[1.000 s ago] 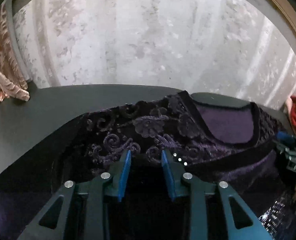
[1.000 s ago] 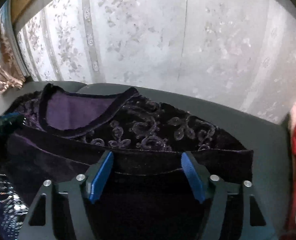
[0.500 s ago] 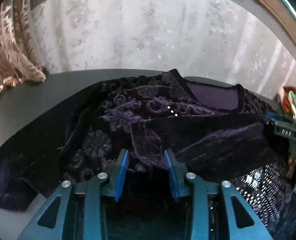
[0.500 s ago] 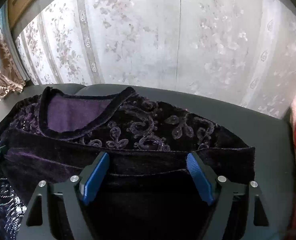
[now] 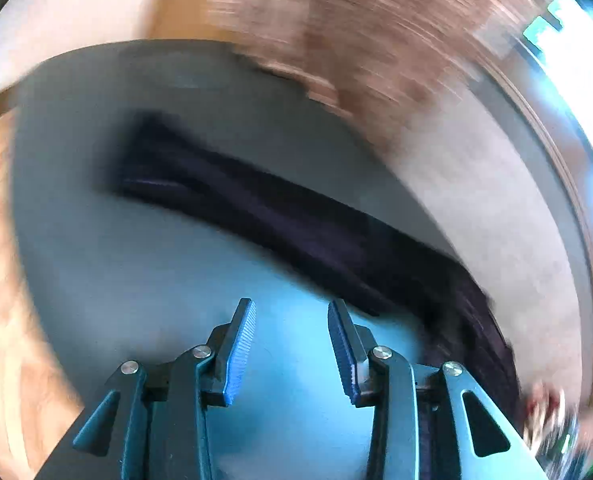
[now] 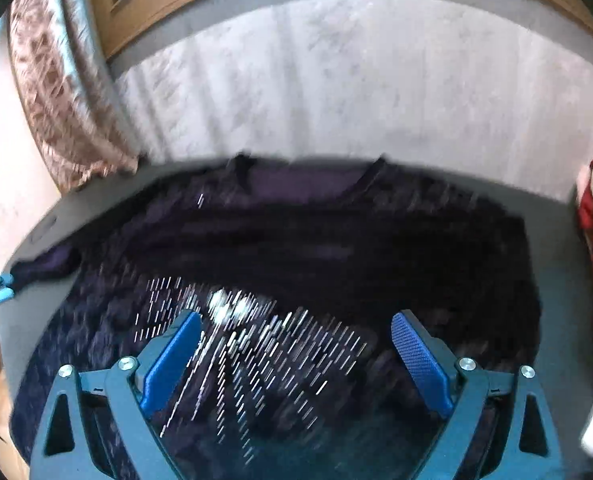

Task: Fold clothes
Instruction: 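Grasp the velvet top side edge at the sofa rim with the left gripper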

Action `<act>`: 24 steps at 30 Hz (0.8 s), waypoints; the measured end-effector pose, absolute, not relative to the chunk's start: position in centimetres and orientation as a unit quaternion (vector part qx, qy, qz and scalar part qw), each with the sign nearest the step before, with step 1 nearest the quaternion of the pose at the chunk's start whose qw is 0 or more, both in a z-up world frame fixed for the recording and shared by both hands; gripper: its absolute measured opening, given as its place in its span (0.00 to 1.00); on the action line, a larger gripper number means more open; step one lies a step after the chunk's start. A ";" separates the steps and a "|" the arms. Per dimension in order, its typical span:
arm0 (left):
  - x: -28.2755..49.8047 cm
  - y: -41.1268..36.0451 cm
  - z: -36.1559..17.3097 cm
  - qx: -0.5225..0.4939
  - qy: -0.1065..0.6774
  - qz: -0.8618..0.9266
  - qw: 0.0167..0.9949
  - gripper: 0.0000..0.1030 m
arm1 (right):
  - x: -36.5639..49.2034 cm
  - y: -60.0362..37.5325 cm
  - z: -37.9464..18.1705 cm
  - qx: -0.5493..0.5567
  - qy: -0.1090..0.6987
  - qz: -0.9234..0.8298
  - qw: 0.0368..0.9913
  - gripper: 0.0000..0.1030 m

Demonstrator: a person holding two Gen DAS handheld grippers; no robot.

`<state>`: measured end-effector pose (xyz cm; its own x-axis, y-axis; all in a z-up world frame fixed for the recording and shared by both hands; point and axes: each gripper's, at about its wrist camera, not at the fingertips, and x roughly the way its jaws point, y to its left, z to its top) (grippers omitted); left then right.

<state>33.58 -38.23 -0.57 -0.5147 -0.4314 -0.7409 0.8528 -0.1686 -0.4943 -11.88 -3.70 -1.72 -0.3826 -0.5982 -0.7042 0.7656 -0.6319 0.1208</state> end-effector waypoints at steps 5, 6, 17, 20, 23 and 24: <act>42.1 -42.6 -0.9 0.175 0.514 -0.681 0.491 0.39 | -10.7 -4.8 -4.3 0.405 0.142 -0.811 0.398 0.94; 42.3 -43.5 -0.9 0.175 0.514 -0.680 0.492 0.39 | -10.8 -5.0 -4.5 0.408 0.146 -0.809 0.396 0.97; 39.4 -50.7 -2.4 0.210 0.510 -0.678 0.486 0.44 | -10.9 -5.7 -5.1 0.411 0.166 -0.807 0.391 1.00; 37.9 -51.3 -2.7 0.232 0.497 -0.680 0.486 0.25 | -10.9 -5.5 -5.1 0.411 0.166 -0.806 0.392 1.00; 37.3 -51.9 -2.9 0.239 0.506 -0.665 0.494 0.04 | -11.0 -5.5 -5.1 0.410 0.165 -0.806 0.393 1.00; 37.3 -52.0 -2.6 0.228 0.511 -0.665 0.495 0.03 | -11.0 -5.5 -5.1 0.410 0.165 -0.806 0.394 1.00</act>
